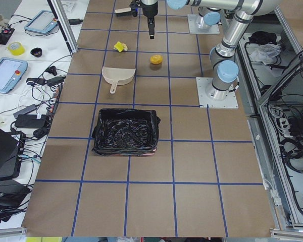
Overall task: Sweep and dump trash into bin
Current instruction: 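Grasp the dustpan handle with the left gripper while the right grasps the brush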
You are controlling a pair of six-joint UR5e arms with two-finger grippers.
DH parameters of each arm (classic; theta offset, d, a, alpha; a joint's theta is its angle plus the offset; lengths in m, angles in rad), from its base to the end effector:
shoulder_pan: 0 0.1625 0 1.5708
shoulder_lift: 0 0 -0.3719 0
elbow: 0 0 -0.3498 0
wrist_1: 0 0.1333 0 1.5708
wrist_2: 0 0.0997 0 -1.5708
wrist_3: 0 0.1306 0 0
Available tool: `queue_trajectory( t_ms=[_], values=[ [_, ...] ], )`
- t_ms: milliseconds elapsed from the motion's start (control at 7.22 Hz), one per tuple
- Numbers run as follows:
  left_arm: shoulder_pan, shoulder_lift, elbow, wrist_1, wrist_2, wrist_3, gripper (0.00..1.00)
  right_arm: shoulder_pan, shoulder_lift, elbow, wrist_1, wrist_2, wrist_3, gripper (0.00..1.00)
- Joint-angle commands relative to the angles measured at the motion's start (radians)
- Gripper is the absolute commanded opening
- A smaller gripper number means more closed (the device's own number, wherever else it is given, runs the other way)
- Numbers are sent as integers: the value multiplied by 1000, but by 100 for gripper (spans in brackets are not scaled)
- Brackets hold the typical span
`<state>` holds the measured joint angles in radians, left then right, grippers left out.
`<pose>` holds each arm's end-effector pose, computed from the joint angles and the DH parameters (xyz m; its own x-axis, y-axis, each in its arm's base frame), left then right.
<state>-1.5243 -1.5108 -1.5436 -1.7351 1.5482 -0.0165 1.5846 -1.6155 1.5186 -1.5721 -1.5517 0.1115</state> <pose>-0.1168 -0.4214 0.4263 -0.9977 -0.0646 0.0212 -0.0628 0.9950 0.0774 0.1419 -0.4416 0.4477 -0.9950 0.0952 -0.0298 0.0976 0.9907 -0.0953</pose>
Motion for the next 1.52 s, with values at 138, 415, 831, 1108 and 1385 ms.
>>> queue_trajectory(
  t_ms=[138, 415, 831, 1108, 1385],
  values=[
    [9, 1, -6, 35, 3, -471, 100, -3, 0, 0, 4, -13, 0, 100],
    [82, -3, -16, 46, -8, -632, 100, -33, 2, 9, 1, -101, -91, 100],
    [168, -32, -26, 86, 0, -789, 100, -251, 55, 101, -14, -116, -603, 100],
    [200, -72, -29, 103, 47, -946, 100, -297, 208, 118, -170, -122, -853, 100],
    [239, -152, -29, 220, 64, -1043, 100, -380, 328, 130, -307, -122, -978, 100]
  ],
)
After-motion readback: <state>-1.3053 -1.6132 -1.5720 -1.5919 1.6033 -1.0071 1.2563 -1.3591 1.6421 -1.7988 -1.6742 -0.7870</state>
